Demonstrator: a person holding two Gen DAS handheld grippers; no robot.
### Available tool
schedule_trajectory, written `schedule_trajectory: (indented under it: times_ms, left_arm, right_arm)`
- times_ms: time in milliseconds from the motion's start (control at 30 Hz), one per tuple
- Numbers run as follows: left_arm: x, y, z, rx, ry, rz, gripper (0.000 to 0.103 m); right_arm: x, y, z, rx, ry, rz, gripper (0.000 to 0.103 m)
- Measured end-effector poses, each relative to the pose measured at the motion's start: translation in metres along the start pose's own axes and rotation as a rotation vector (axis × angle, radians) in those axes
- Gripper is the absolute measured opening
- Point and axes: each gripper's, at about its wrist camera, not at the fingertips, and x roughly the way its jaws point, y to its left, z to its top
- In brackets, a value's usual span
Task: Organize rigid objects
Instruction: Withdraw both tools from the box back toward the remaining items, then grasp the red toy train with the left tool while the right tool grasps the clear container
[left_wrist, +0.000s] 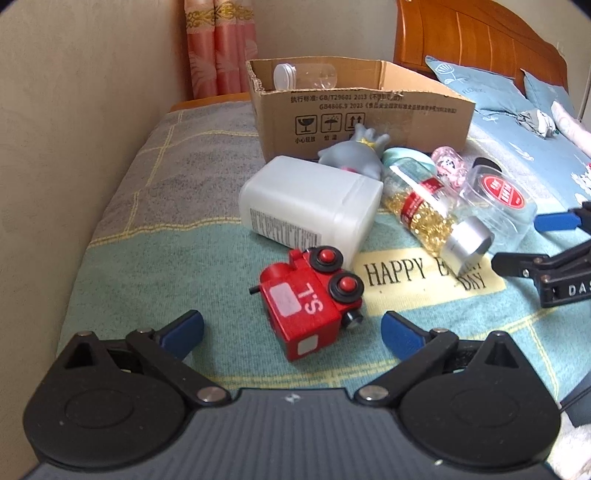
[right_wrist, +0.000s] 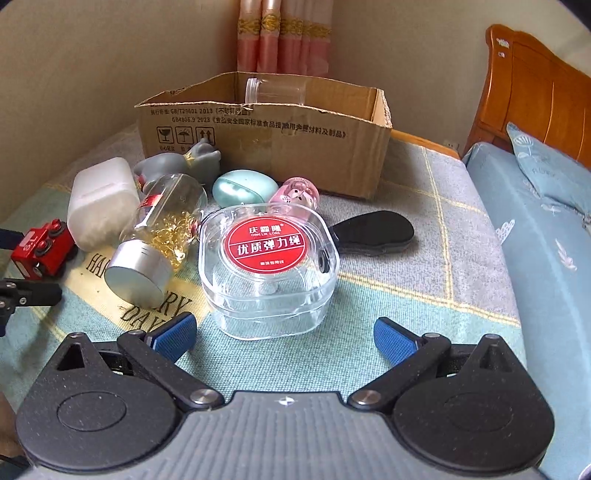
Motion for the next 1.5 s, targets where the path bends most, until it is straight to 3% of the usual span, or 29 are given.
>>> schedule_trajectory:
  times_ms: [367,800,900,967,1033,1133,1500]
  left_arm:
    - [-0.002,0.028,-0.002,-0.083,0.037,0.040,0.103]
    - [0.006,0.014,0.009,-0.095,0.033,0.069,0.101]
    - [0.004,0.010,0.010,-0.088,0.028,0.065,0.095]
    - [0.001,0.007,0.011,-0.088,0.018,0.062,0.084]
    - [-0.001,0.004,0.013,-0.078,0.015,0.065,0.065]
    - [-0.002,0.000,0.017,-0.075,0.022,0.039,0.049]
    - [0.002,-0.002,0.020,-0.064,0.021,0.042,0.049]
  right_arm:
    - [-0.002,-0.003,-0.007,0.008,-0.045,0.017,0.103]
    - [-0.003,-0.004,-0.009,-0.002,-0.056,0.025,0.103]
    - [-0.002,-0.005,-0.007,-0.012,-0.046,0.035,0.103]
    - [-0.002,-0.006,-0.006,-0.019,-0.038,0.041,0.103]
    - [-0.001,-0.006,-0.005,-0.024,-0.031,0.046,0.103]
    - [0.000,-0.006,-0.004,-0.030,-0.023,0.051,0.103]
    - [0.016,-0.010,0.019,-0.135,0.021,0.120,0.103]
